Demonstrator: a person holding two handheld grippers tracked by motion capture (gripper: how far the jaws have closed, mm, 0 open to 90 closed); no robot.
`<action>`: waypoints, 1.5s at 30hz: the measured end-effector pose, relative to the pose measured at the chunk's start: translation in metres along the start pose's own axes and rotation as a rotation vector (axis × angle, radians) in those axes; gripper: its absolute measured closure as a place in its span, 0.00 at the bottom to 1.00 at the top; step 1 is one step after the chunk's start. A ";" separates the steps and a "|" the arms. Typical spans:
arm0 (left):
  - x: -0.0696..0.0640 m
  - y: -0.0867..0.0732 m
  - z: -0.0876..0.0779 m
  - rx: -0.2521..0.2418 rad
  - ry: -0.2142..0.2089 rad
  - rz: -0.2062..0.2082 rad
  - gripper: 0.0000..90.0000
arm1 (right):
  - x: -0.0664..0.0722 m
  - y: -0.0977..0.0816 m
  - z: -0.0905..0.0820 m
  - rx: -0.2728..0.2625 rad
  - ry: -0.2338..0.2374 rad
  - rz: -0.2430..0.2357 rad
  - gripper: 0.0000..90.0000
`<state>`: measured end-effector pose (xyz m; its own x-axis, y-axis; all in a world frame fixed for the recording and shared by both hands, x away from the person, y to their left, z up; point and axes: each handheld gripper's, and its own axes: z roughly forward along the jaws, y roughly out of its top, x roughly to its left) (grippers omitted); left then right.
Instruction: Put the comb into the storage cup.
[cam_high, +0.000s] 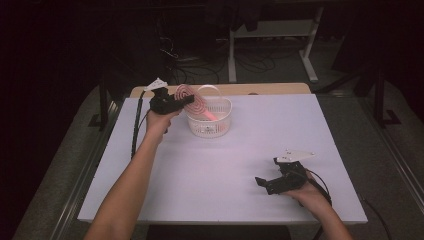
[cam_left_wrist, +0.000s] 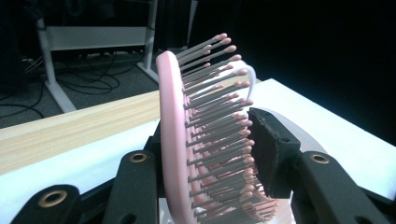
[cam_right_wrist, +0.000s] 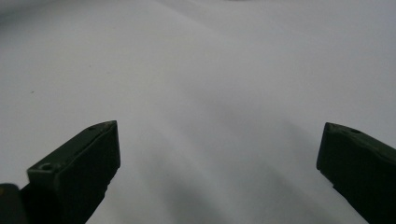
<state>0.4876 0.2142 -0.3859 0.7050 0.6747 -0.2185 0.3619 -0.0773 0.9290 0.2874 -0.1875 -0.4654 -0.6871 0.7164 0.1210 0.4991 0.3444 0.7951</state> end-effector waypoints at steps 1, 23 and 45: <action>0.001 -0.001 0.000 0.002 0.002 -0.001 0.63 | 0.000 0.000 0.000 0.001 0.000 -0.001 0.00; 0.004 -0.004 -0.005 0.042 0.063 0.057 0.34 | 0.000 0.000 0.000 0.002 0.000 -0.002 0.00; 0.003 -0.007 -0.031 0.088 0.026 0.125 0.00 | 0.001 -0.001 -0.001 0.000 -0.005 -0.002 0.00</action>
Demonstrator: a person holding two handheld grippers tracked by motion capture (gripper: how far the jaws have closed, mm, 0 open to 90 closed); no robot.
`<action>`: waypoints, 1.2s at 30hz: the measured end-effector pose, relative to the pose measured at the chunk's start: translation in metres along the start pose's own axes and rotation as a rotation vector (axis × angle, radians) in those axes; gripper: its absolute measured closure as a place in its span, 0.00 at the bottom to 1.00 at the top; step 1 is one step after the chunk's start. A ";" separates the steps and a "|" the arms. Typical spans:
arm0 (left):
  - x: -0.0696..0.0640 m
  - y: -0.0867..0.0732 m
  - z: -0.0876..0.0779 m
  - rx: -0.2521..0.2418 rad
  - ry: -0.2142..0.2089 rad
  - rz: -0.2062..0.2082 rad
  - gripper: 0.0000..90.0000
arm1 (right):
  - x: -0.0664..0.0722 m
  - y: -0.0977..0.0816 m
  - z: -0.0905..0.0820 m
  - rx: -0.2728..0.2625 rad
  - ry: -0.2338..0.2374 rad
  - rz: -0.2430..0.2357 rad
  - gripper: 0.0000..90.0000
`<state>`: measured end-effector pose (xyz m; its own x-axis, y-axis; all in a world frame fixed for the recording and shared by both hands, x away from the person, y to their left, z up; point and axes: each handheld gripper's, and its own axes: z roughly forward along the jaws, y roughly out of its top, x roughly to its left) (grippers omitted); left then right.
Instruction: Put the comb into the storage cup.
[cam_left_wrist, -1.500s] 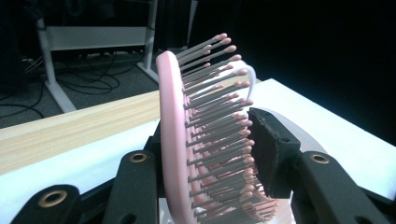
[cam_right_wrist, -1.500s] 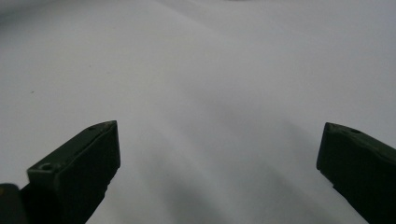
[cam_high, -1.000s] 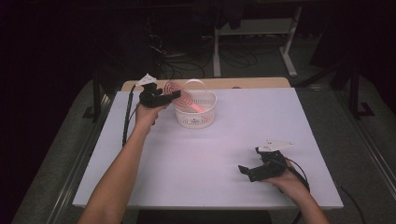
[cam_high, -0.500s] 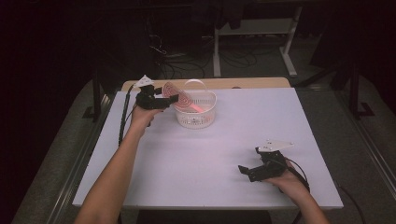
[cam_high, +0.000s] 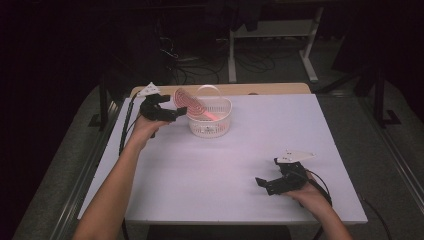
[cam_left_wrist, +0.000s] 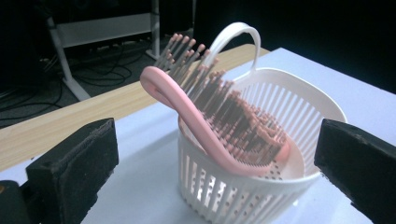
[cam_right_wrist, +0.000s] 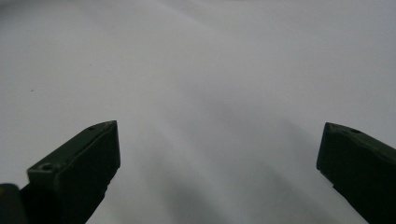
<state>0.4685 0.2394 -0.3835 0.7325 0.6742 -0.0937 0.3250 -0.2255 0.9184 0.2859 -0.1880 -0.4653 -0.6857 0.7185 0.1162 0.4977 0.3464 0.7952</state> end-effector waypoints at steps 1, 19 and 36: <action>-0.001 0.000 -0.002 0.003 -0.002 0.005 0.00 | 0.000 0.000 0.000 0.000 0.000 0.001 0.00; -0.025 -0.008 -0.028 0.103 -0.043 0.052 0.00 | 0.000 0.001 0.000 0.002 -0.003 -0.005 0.00; -0.055 -0.030 -0.043 0.109 -0.097 0.077 0.00 | 0.000 0.001 0.000 0.002 -0.005 -0.009 0.00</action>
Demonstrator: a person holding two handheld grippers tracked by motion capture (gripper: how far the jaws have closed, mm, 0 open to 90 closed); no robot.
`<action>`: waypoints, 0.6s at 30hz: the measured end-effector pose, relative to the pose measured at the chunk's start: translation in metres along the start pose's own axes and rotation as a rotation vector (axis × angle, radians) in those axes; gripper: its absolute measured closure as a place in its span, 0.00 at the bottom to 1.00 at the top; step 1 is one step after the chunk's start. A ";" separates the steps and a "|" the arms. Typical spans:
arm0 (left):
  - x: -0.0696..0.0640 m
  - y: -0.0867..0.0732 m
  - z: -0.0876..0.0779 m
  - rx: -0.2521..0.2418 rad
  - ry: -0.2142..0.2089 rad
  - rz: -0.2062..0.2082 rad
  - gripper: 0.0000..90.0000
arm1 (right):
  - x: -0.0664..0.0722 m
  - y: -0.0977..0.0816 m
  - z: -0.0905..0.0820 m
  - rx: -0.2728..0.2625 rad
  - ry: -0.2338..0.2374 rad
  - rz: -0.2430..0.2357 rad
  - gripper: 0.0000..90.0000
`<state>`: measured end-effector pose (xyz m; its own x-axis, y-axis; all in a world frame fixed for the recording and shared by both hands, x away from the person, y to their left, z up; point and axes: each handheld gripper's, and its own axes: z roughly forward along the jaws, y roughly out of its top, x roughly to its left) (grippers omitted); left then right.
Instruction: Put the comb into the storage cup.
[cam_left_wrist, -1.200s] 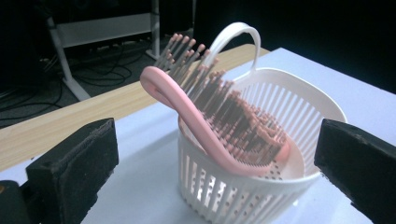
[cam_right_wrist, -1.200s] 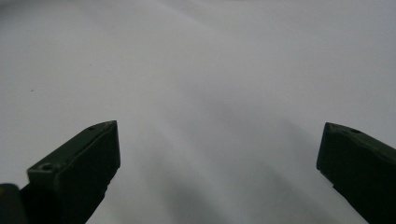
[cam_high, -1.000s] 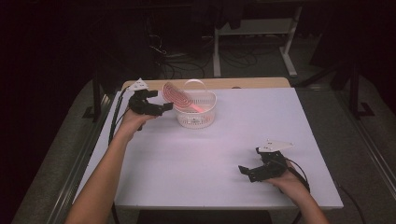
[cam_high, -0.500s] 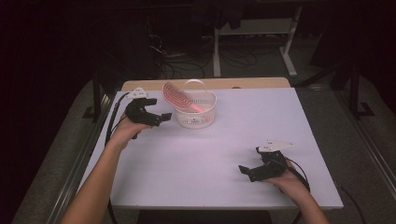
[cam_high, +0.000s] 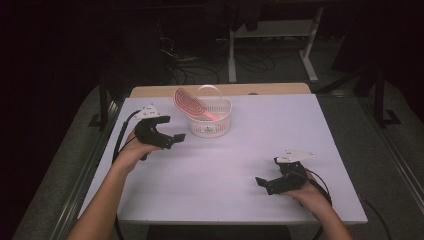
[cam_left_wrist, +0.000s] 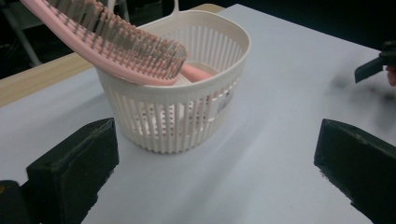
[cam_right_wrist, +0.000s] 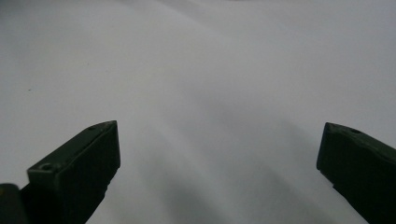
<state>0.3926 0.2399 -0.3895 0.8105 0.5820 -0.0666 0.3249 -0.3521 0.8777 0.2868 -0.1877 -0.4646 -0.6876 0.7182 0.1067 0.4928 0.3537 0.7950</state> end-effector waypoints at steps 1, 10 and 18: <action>-0.001 -0.002 -0.001 0.002 -0.002 0.002 0.00 | 0.000 0.000 0.000 0.000 0.000 0.001 0.00; -0.014 -0.020 -0.010 0.018 -0.020 -0.007 0.00 | 0.000 0.000 -0.002 -0.001 -0.003 -0.002 0.00; -0.022 -0.037 -0.021 0.032 -0.031 0.011 0.00 | 0.000 0.000 -0.002 0.000 -0.001 -0.005 0.00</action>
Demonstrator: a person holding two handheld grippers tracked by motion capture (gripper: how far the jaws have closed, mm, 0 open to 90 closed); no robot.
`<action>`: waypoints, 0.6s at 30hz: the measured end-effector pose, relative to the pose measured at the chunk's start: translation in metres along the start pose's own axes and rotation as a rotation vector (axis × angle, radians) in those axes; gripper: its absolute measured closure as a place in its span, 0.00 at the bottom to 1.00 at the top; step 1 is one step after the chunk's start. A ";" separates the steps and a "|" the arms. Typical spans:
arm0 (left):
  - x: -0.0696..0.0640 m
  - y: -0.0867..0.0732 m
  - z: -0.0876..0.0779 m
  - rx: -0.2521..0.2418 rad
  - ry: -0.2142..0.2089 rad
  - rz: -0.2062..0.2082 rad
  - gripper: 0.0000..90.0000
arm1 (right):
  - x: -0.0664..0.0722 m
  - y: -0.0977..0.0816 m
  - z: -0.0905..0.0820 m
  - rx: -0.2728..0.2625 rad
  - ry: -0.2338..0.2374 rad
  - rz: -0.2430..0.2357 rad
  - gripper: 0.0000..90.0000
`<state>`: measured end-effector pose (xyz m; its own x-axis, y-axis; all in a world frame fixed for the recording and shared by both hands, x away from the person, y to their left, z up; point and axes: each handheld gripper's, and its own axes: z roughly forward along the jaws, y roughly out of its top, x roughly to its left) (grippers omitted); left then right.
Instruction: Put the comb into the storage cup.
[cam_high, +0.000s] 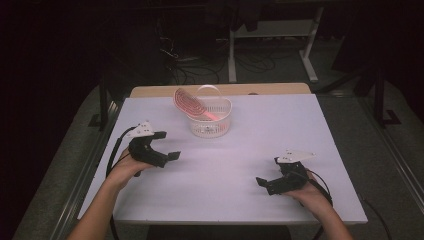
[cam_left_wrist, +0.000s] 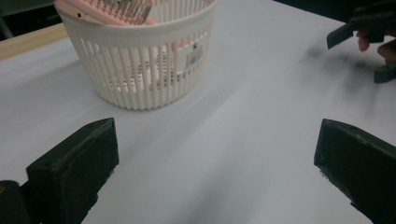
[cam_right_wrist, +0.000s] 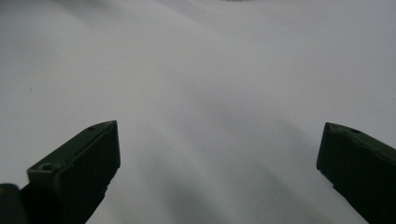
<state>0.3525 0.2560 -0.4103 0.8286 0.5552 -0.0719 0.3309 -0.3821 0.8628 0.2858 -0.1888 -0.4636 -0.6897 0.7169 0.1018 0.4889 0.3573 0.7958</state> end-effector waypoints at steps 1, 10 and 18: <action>-0.001 -0.002 -0.001 0.005 0.001 0.004 0.00 | 0.000 0.000 0.000 0.000 0.001 0.000 0.00; -0.006 -0.020 -0.015 0.001 -0.004 -0.006 0.00 | 0.001 0.000 0.000 0.000 0.002 0.000 0.00; -0.015 -0.035 -0.025 -0.005 -0.005 -0.013 0.00 | 0.001 0.000 0.000 -0.001 0.003 0.000 0.00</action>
<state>0.3171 0.2801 -0.4269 0.8266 0.5564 -0.0851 0.3390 -0.3713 0.8644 0.2852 -0.1882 -0.4634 -0.6915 0.7150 0.1031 0.4881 0.3571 0.7964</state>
